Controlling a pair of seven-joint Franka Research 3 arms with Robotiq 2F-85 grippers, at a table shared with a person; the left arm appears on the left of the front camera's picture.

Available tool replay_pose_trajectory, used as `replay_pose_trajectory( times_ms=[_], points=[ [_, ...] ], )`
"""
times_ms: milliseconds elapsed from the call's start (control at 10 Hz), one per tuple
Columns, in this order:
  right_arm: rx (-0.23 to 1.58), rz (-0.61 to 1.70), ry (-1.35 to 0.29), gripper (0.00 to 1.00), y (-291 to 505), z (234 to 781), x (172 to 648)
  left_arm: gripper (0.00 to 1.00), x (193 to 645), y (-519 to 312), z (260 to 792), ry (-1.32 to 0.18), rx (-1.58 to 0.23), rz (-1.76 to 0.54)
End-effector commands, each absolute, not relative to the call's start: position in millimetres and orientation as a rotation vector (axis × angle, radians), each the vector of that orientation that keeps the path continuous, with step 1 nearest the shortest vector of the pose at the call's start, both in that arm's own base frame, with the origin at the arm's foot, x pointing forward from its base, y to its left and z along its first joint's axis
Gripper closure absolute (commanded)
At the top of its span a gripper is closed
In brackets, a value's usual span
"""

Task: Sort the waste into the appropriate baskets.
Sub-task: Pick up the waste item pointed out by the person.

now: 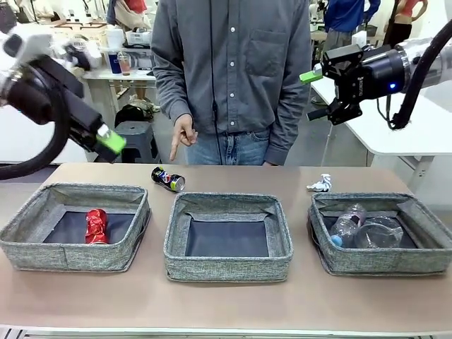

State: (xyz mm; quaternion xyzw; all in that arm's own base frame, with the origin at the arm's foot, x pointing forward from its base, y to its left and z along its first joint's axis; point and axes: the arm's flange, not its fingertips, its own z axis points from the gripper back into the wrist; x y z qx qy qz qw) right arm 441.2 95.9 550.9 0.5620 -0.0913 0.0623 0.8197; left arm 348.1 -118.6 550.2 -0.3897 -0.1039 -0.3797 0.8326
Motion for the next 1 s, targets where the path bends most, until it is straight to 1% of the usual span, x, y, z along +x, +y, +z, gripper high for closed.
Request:
replay_pose_trajectory(
  times_ms=[0, 100, 200, 300, 400, 600, 700, 800, 900],
  points=[
    [1.184, 0.117, -0.188, 0.00, 96.0, 556.7, 442.6, 0.00, 378.9, -126.5, 548.4, -0.292, -0.559, -1.062],
    [1.184, 0.117, -0.188, 0.00, 96.0, 556.7, 442.6, 0.00, 385.5, -136.1, 544.0, -0.393, -0.453, -1.039],
    [1.184, 0.117, -0.188, 0.00, 96.0, 556.7, 442.6, 0.00, 391.2, -149.7, 539.0, -0.517, -0.301, -1.012],
    [1.184, 0.117, -0.188, 0.00, 96.0, 556.7, 442.6, 0.00, 399.3, -165.0, 534.9, -0.602, -0.192, -0.967],
    [1.184, 0.117, -0.188, 0.00, 96.0, 556.7, 442.6, 0.00, 389.7, -144.5, 551.9, -0.345, -0.432, -1.065],
    [1.184, 0.117, -0.188, 0.00, 96.0, 556.7, 442.6, 0.00, 389.7, -144.5, 551.9, -0.345, -0.432, -1.065],
    [1.184, 0.117, -0.188, 0.00, 96.0, 556.7, 442.6, 0.00, 396.6, -154.6, 549.8, -0.445, -0.364, -1.068],
    [1.184, 0.117, -0.188, 0.00, 96.0, 556.7, 442.6, 0.00, 416.0, -149.0, 549.0, -0.288, -0.387, -1.213],
    [1.184, 0.117, -0.188, 0.00, 96.0, 556.7, 442.6, 0.00, 448.3, -149.2, 537.5, -0.179, -0.366, -1.449]
  ],
)
